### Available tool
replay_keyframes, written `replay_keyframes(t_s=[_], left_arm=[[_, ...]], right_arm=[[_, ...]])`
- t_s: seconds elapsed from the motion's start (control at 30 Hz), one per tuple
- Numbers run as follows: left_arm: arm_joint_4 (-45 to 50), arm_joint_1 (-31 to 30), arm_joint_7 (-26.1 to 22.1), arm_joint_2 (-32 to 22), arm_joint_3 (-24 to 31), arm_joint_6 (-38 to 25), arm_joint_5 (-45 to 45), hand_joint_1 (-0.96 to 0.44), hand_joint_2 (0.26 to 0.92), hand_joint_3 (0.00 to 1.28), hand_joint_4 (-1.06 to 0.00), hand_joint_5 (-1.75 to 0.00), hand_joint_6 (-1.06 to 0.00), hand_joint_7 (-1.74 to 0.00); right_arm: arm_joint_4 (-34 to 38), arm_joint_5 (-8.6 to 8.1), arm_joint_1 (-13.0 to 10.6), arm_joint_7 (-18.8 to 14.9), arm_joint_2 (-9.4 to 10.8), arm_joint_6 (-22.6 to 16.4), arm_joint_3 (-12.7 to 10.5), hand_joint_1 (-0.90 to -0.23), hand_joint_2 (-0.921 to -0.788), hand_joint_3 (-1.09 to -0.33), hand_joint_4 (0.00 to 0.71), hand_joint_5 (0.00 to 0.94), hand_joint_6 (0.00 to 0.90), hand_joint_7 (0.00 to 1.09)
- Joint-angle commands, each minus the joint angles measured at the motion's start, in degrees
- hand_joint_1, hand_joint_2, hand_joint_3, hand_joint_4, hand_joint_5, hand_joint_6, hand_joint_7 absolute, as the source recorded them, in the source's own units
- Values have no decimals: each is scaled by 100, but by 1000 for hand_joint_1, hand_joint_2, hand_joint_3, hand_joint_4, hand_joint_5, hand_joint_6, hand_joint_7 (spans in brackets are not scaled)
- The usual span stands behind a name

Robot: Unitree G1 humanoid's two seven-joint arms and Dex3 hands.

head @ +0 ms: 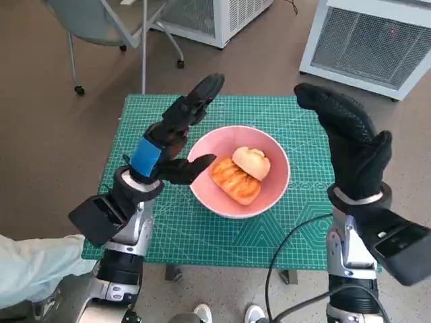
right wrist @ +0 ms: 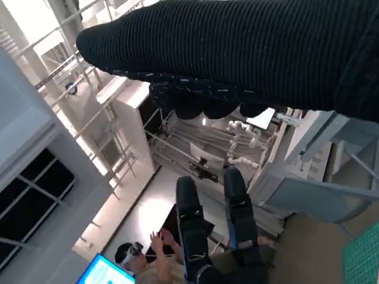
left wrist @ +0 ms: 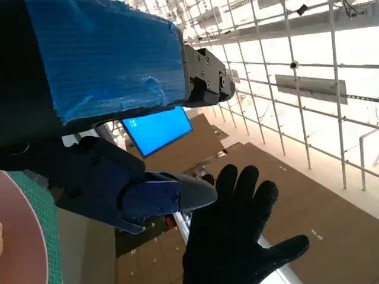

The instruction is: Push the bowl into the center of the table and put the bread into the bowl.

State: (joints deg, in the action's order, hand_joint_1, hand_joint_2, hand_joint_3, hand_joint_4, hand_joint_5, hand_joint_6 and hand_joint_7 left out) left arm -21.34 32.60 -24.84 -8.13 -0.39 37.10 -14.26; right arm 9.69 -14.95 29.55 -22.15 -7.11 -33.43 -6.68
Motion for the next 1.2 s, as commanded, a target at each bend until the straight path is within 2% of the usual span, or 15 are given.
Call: replay_keyframes(t_s=[0.03,0.3,0.63,0.9,1.2], left_arm=[[100,-67,-2,50,60,-5,26,-591,921,465,-158,-5,-207,-73],[200,-141,-62,59,98,-158,-89,-610,921,463,-143,0,-197,-75],[370,-288,-77,78,184,-350,-158,-625,921,461,-138,-2,-192,-81],[524,-396,-135,87,245,-539,-332,-631,921,448,-137,-2,-187,-83],[507,-435,-235,130,352,-622,-482,-620,921,438,-145,-5,-187,-87]], right_arm=[[2,55,73,30,-116,150,5,-618,-921,-692,140,0,-1,520],[116,9,207,31,-144,277,14,-635,-921,-685,136,0,-1,516],[76,33,123,64,-52,391,92,-640,-921,-677,130,0,-1,507],[-29,123,19,121,-14,447,193,-640,-921,-673,133,2,-1,493],[62,165,0,118,-23,431,234,-622,-921,-700,134,1,-1,462]])
